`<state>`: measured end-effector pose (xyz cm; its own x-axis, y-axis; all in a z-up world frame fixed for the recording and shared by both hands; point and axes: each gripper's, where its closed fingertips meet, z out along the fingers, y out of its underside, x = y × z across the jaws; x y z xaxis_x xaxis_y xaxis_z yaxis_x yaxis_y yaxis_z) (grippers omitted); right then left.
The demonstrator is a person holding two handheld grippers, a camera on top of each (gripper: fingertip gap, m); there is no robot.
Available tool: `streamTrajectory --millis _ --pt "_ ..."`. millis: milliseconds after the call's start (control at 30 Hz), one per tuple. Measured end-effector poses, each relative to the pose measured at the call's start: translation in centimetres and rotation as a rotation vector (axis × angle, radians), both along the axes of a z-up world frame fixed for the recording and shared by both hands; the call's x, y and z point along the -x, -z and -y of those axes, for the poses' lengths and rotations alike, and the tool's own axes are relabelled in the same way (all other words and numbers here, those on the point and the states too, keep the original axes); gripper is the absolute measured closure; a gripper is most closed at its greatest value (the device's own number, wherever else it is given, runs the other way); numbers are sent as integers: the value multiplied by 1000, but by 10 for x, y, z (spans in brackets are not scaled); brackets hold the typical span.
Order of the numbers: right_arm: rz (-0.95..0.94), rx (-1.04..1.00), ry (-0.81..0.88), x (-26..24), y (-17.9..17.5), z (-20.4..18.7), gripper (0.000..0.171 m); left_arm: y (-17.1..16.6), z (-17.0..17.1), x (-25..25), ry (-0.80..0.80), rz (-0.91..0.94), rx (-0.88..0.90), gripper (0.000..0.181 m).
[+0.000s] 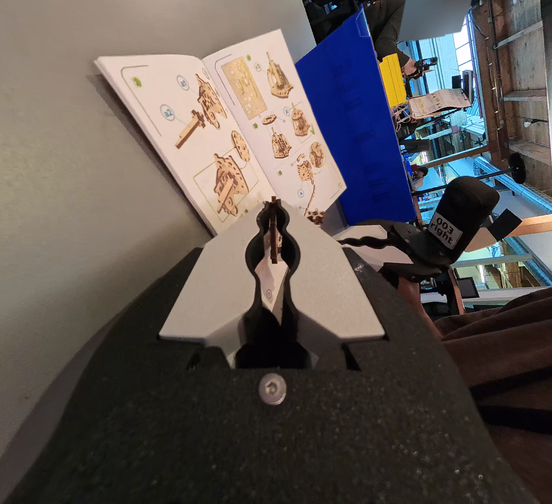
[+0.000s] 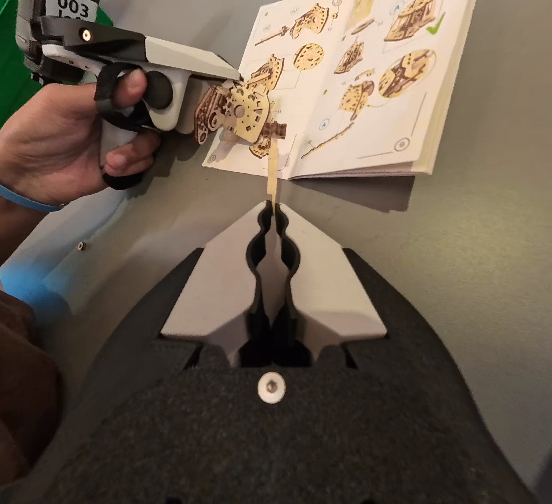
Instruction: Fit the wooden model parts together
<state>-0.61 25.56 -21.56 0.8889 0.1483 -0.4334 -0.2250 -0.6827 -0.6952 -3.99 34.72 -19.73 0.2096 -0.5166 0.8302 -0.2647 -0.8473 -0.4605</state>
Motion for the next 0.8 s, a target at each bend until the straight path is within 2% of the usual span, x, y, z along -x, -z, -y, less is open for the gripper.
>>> streamTrajectory --millis 800 --pt "-13 2 -5 2 0 0 170 -1 -1 0 -2 13 33 180"
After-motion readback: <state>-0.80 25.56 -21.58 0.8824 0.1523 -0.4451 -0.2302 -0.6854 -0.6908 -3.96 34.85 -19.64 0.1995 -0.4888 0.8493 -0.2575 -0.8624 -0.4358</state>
